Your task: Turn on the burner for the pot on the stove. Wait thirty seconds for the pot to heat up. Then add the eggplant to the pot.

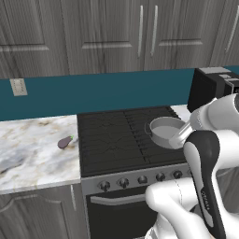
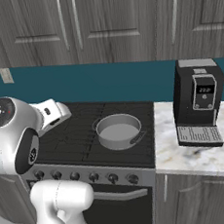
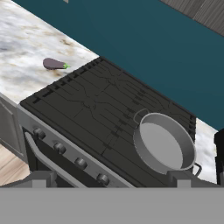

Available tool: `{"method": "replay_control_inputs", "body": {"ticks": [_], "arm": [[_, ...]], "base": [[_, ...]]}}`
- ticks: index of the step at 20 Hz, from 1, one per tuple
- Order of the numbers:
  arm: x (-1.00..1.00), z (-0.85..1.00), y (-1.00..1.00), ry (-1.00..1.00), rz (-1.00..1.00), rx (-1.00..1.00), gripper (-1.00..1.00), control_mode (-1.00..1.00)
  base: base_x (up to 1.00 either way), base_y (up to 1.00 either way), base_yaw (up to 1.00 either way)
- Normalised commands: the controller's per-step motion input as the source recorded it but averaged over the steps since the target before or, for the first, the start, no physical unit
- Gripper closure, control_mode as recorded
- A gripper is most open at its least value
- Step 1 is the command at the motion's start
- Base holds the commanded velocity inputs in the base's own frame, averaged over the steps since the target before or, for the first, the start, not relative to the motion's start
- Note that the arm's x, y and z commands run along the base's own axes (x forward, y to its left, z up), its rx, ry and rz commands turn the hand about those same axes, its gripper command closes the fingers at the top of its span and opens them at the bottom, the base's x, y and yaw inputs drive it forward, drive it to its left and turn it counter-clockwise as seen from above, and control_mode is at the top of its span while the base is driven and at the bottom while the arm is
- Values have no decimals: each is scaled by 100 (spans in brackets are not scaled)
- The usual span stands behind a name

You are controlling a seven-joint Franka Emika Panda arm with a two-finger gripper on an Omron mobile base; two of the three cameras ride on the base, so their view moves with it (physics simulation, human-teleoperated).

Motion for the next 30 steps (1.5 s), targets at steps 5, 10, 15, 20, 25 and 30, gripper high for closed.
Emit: {"method": "replay_control_inputs", "body": {"ticks": [5, 10, 15, 20, 25, 30], "arm": [[0, 0, 0, 0, 0, 0, -100, -100], [0, 0, 0, 0, 0, 0, -100, -100], [0, 0, 0, 0, 0, 0, -100, -100], [0, 0, 0, 0, 0, 0, -100, -100], [0, 0, 0, 0, 0, 0, -100, -100], [0, 0, 0, 0, 0, 0, -100, -100]], "base": [[0, 0, 0], [0, 0, 0], [0, 0, 0], [0, 0, 0], [0, 0, 0], [0, 0, 0]]}}
